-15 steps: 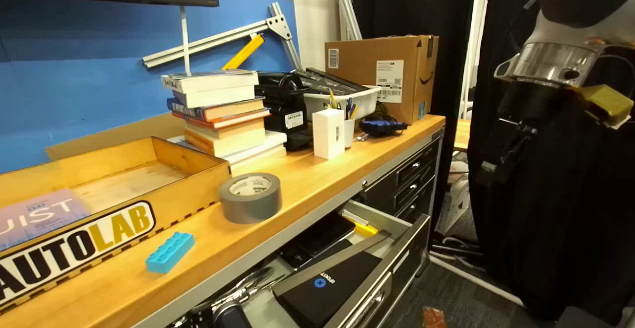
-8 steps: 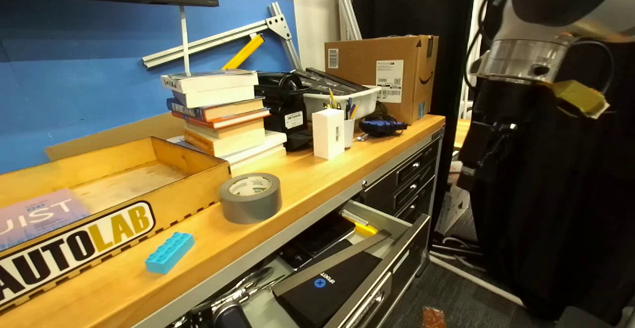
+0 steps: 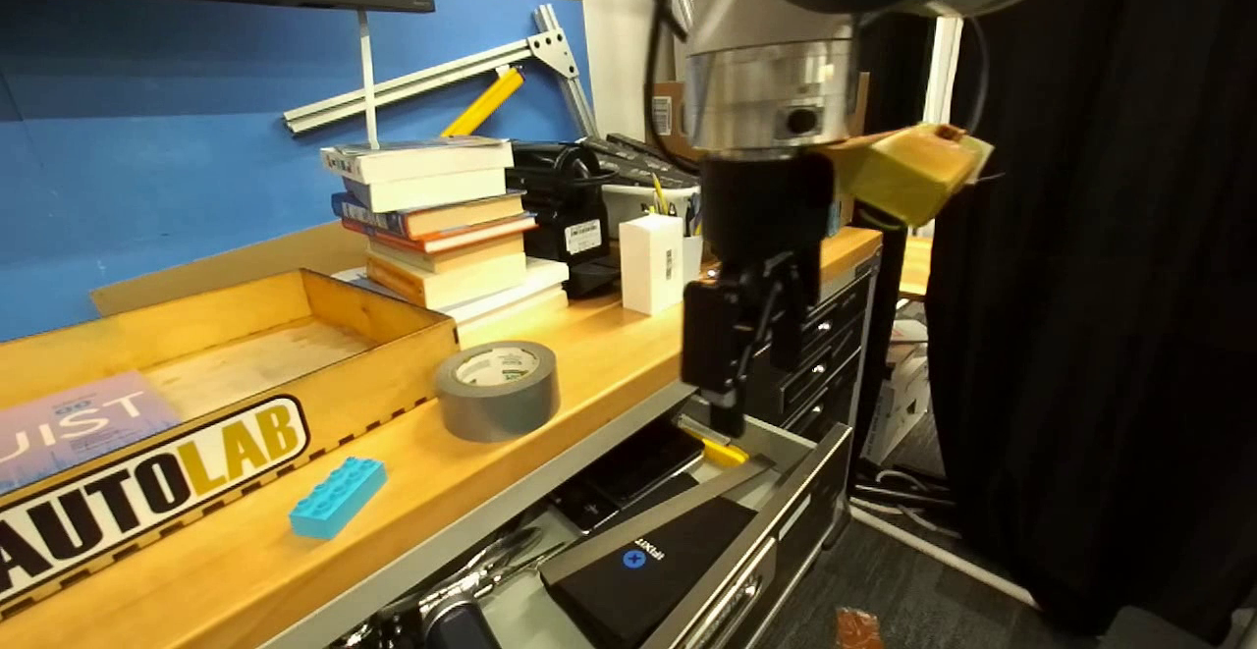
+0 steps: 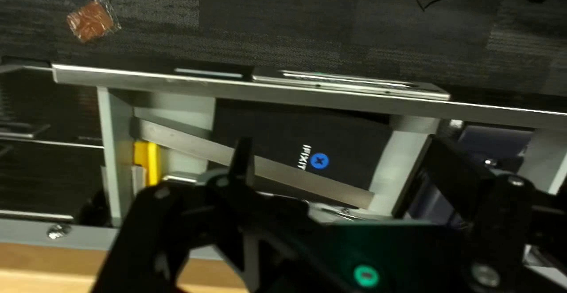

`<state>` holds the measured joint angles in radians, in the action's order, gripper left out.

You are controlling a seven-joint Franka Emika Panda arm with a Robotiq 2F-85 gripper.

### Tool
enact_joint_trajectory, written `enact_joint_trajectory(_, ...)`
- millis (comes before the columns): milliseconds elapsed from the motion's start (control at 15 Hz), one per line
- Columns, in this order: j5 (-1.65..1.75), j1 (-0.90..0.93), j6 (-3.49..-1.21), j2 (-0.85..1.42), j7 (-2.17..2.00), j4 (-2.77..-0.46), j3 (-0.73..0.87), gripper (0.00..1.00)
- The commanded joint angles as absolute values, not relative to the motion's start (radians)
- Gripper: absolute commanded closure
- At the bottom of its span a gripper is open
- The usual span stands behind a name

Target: Put the blue object in the drawer and close the drawer

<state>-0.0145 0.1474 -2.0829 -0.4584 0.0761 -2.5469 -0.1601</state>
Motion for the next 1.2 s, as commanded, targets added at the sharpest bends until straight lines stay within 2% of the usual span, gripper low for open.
enact_joint_trajectory(0, 0.013, 0.206, -2.088, -0.286, 0.073, -2.377, -0.223, 0.0)
enact_joint_trajectory(733, 0.152, 0.278, -2.27, 0.08, 0.052, -2.088, -0.294, 0.0)
enact_joint_trajectory(1133, 0.168, 0.322, -2.285, 0.248, 0.034, -1.931, -0.295, 0.0)
